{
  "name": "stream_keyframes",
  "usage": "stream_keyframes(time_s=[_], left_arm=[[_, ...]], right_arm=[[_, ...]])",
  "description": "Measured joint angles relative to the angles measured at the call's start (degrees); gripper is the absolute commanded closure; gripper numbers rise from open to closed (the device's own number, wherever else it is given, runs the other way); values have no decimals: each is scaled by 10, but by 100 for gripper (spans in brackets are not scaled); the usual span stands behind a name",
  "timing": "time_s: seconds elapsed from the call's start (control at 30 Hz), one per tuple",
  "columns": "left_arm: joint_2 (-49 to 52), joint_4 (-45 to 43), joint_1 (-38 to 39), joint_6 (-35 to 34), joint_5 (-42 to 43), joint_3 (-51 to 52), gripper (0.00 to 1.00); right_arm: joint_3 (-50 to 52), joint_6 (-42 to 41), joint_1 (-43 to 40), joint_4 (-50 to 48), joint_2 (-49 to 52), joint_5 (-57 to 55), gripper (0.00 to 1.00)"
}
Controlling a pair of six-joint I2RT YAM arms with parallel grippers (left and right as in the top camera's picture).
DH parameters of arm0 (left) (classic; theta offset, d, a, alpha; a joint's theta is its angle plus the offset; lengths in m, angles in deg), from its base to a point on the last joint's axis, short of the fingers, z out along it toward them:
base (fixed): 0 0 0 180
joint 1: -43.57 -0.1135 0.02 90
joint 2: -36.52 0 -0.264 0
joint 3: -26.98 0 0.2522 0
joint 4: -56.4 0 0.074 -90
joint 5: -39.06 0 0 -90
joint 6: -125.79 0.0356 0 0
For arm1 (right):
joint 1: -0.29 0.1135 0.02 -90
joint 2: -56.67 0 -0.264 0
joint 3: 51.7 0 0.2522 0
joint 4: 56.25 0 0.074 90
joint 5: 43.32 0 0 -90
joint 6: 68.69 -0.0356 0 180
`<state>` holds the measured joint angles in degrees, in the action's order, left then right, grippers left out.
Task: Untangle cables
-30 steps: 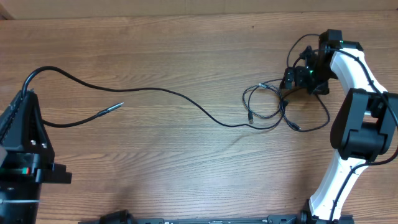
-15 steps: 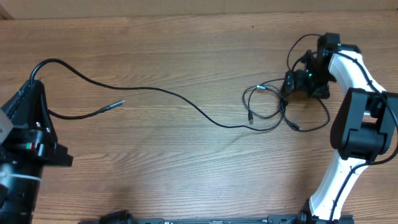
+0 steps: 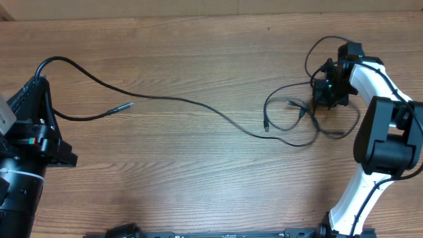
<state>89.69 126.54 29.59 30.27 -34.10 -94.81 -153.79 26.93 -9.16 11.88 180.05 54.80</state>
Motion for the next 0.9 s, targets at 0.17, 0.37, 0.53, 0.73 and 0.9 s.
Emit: stream_keyframes(time_s=[0.17, 0.37, 0.53, 0.73, 0.9], left_arm=[[0, 0, 0, 0, 0, 0, 96], [0, 1, 0, 0, 0, 0, 96], [0, 3, 0, 0, 0, 0, 96], [3, 13, 0, 0, 0, 0, 96], [12, 27, 0, 0, 0, 0, 96]], right_arm=[[0, 0, 0, -1, 0, 0, 96], [-20, 20, 1, 42, 6, 18, 96], [-136, 35, 1, 137, 17, 26, 96], [-406, 52, 1, 264, 17, 33, 96], [-631, 58, 1, 335, 16, 36, 96]])
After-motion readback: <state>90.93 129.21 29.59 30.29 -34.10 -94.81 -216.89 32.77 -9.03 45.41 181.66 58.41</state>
